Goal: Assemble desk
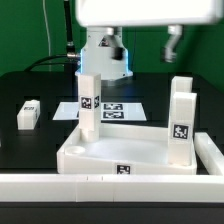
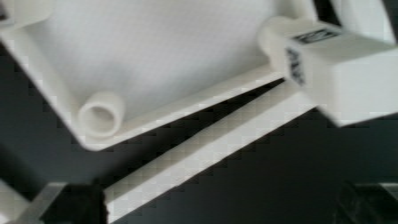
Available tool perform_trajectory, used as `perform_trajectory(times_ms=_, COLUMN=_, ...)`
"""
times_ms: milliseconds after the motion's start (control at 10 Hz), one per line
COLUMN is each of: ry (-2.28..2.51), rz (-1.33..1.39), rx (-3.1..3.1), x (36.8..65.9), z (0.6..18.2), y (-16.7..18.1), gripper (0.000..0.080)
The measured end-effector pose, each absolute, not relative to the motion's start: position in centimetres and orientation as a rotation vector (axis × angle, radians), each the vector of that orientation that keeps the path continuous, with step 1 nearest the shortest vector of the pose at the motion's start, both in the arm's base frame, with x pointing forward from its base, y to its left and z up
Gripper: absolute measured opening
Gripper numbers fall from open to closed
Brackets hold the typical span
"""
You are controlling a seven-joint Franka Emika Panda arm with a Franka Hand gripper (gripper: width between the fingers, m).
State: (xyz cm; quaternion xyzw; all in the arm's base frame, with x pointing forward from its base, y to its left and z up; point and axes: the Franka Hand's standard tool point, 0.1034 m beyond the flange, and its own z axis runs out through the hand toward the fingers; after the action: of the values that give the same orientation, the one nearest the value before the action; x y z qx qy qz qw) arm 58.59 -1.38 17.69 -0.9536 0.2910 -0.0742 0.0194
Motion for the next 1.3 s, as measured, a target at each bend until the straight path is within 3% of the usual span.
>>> perform_trajectory(times_ms=600, ry=0.895, rz=-0.237, rx=-2.964, x=58.4, z=17.3, y=-1.2, gripper=0.0649)
perform_trajectory(times_ms=1000, ry=0.667, rz=-0.263, rx=-3.042, x=53.7, z=15.7, y=-7.7, gripper=0.0649)
perform_trajectory(times_ms=1300, ry=0.628, rz=-0.281, rx=-3.077, x=53.5, z=14.9, y=-9.8, gripper=0.0649)
